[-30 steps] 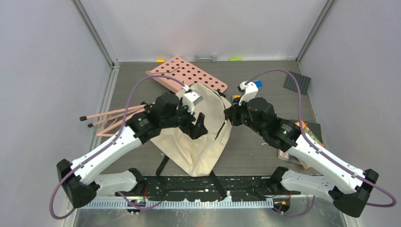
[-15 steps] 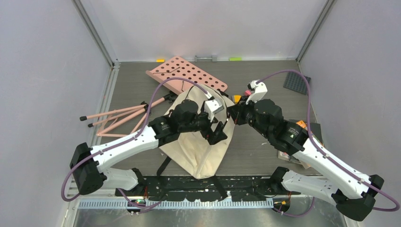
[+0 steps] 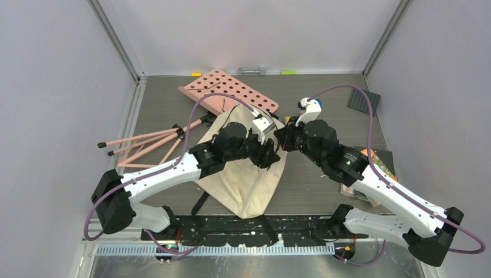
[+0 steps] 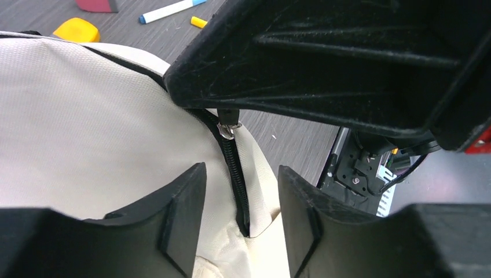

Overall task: Pack the student bag
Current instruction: Unzip the student bag at the center of the board.

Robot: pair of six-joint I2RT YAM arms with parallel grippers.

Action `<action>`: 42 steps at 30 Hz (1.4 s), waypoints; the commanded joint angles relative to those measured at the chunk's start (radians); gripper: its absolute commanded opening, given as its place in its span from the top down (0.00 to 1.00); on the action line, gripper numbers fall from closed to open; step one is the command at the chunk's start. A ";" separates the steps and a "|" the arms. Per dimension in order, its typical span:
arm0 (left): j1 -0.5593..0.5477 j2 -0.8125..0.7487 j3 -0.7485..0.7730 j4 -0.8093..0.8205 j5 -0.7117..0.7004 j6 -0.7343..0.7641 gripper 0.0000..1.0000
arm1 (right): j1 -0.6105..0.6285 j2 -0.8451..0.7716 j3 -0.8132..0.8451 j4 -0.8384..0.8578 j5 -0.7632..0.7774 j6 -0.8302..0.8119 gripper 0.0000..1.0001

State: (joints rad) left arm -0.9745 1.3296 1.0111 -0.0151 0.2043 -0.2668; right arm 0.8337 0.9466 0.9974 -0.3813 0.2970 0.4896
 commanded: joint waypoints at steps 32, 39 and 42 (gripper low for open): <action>-0.220 0.025 -0.039 -0.326 -0.053 0.040 1.00 | 0.002 -0.086 0.003 0.001 0.160 -0.011 0.99; -0.304 -0.005 -0.090 -0.360 -0.006 0.053 1.00 | 0.002 -0.067 -0.012 0.017 0.187 -0.016 0.99; -0.335 -0.006 -0.091 -0.385 0.000 0.056 1.00 | 0.003 -0.039 -0.020 0.028 0.212 -0.020 0.99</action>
State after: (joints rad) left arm -1.2545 1.3422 0.9501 -0.2512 0.1242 -0.2260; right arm 0.8433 0.8982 0.9619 -0.5087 0.3893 0.4839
